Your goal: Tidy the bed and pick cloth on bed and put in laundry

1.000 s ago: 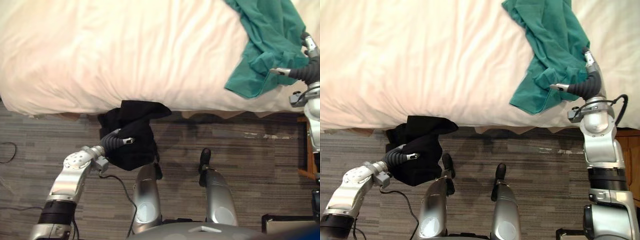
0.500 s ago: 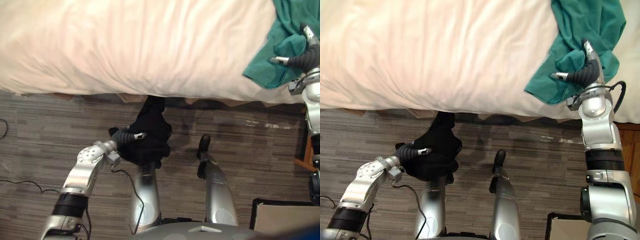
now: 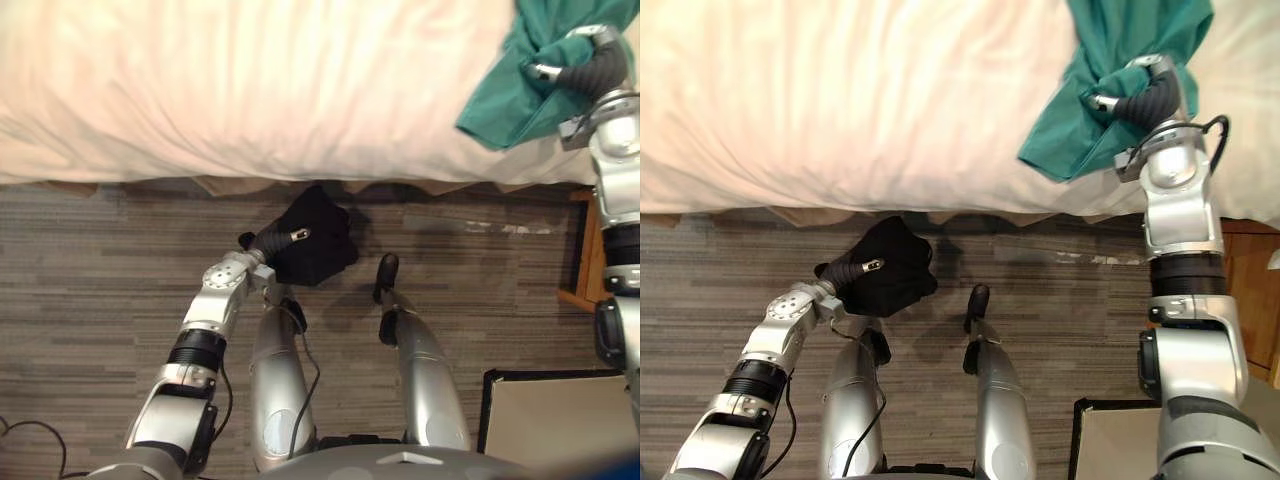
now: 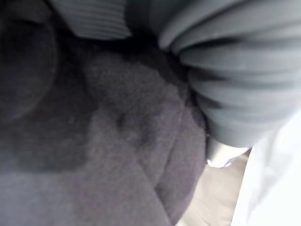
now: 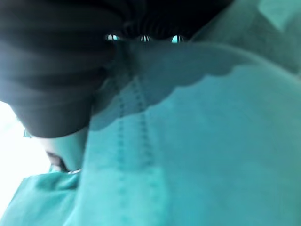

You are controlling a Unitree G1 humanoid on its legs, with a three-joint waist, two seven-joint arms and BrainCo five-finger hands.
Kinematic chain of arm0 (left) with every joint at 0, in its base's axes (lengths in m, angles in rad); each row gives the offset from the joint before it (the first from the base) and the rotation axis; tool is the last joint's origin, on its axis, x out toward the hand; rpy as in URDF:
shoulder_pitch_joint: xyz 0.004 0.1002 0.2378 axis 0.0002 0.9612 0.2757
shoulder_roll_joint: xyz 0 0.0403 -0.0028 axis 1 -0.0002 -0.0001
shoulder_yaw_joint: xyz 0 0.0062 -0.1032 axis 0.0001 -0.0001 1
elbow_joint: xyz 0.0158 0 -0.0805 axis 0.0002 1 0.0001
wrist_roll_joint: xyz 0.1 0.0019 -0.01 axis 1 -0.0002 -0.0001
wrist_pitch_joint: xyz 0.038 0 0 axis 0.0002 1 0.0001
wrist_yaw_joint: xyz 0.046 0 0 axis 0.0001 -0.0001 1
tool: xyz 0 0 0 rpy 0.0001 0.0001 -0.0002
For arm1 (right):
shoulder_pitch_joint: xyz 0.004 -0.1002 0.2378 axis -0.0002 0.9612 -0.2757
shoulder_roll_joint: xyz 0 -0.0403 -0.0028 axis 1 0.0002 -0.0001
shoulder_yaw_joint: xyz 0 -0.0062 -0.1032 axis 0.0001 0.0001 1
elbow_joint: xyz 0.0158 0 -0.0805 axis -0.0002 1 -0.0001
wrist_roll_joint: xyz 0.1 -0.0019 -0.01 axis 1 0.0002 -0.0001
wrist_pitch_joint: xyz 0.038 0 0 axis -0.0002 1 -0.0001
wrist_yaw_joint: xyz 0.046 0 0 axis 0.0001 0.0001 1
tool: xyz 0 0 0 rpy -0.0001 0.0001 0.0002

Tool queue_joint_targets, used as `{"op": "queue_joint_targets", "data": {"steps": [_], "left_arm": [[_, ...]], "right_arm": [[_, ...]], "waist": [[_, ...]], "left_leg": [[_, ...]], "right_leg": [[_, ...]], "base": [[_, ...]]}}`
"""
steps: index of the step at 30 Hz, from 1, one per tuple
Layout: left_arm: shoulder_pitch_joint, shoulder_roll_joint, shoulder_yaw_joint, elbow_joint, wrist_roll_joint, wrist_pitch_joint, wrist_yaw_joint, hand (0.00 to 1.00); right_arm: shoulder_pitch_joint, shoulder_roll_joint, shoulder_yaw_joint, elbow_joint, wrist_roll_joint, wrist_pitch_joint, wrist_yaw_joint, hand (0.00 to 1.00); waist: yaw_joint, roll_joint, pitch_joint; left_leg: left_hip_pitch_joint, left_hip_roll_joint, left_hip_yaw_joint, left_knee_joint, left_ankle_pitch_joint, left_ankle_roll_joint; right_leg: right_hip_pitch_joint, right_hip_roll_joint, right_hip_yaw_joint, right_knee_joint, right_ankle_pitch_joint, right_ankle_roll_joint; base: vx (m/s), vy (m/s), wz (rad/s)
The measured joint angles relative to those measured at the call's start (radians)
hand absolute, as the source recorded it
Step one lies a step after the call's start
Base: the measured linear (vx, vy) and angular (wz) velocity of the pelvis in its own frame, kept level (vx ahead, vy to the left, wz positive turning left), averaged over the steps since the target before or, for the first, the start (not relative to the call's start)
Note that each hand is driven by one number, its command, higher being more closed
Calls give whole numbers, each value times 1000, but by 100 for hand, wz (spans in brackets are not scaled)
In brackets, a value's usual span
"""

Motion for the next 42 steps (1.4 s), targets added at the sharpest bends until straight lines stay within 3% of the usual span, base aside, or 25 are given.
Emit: {"op": "queue_joint_targets", "data": {"steps": [8,13,15,18,20,23,27,31,34,36,37,38,40,41,42], "left_arm": [[-41,-13,-69,116,32,41,77,100],[125,-79,-62,151,35,38,251,100],[178,-116,-29,161,21,37,310,100],[268,-158,5,161,16,11,386,100],[362,-199,21,161,-13,-22,426,100],[468,-240,40,161,-73,-76,426,100],[551,-271,51,182,-145,-126,401,100],[611,-266,62,211,-247,-153,315,100],[640,-260,88,261,-281,-159,276,100],[658,-243,90,277,-329,-166,259,100],[660,-248,90,284,-338,-173,258,100],[661,-254,88,298,-339,-185,253,100],[666,-255,88,303,-356,-204,251,100],[664,-245,100,304,-364,-219,255,100],[662,-241,107,304,-367,-230,259,100]], "right_arm": [[136,101,28,107,61,-123,2,100],[433,287,-22,118,135,-246,-44,100],[531,358,-23,125,180,-279,-70,100],[695,481,-57,96,337,-364,-76,100],[839,536,-85,34,413,-426,-39,100],[970,572,-102,21,522,-440,81,100],[1077,573,-103,39,492,-427,183,100],[1152,592,-111,128,430,-365,266,100],[1173,613,-124,227,388,-345,297,100],[1192,629,-125,263,365,-334,340,100],[1198,628,-125,264,355,-334,349,100],[1190,625,-125,254,345,-346,361,100],[1192,624,-118,252,352,-355,385,100],[1193,632,-94,250,365,-359,397,100],[1193,635,-78,244,372,-360,406,100]], "waist": [[-10,-34,-23],[-11,-41,-42],[-16,-34,-78],[-42,-18,-93],[-63,13,-159],[-75,56,-233],[-97,98,-287],[-102,91,-315],[-98,61,-336],[-85,32,-334],[-84,37,-333],[-92,48,-330],[-95,64,-326],[-87,41,-315],[-87,30,-309]], "left_leg": [[125,-8,3,-41,3,-11],[311,-42,26,-110,-7,-17],[328,-55,32,-133,-6,-16],[418,-78,59,-164,-7,-18],[460,-97,66,-165,-27,-17],[542,-110,88,-166,-60,-19],[596,-124,73,-172,-87,-28],[625,-155,-32,-172,-95,-18],[637,-199,-108,-172,-103,-5],[663,-265,-157,-172,-124,23],[666,-276,-180,-171,-127,27],[668,-288,-230,-170,-132,34],[673,-279,-320,-165,-123,55],[669,-279,-387,-166,-121,59],[667,-280,-413,-166,-119,63]], "right_leg": [[113,15,11,-31,-11,-2],[289,-1,22,-90,-21,15],[294,-8,27,-96,-22,17],[365,-26,43,-109,-29,32],[410,-43,51,-127,-33,44],[491,-55,64,-161,-39,62],[574,-69,33,-193,-58,74],[683,-97,-78,-197,-94,92],[727,-142,-153,-141,-145,105],[759,-220,-195,-28,-195,124],[751,-237,-191,29,-201,114],[700,-260,-151,188,-183,80],[623,-236,-25,370,-173,13],[625,-169,48,347,-247,9],[630,-138,78,319,-270,0]], "base": [[20,-42,-3],[97,7,1],[120,14,-7],[99,35,-10],[89,53,-8],[63,42,-18],[10,26,19],[56,-1,79],[120,23,82],[121,82,76],[144,110,95],[129,84,99],[123,16,152],[131,-138,160],[149,-217,153]]}}
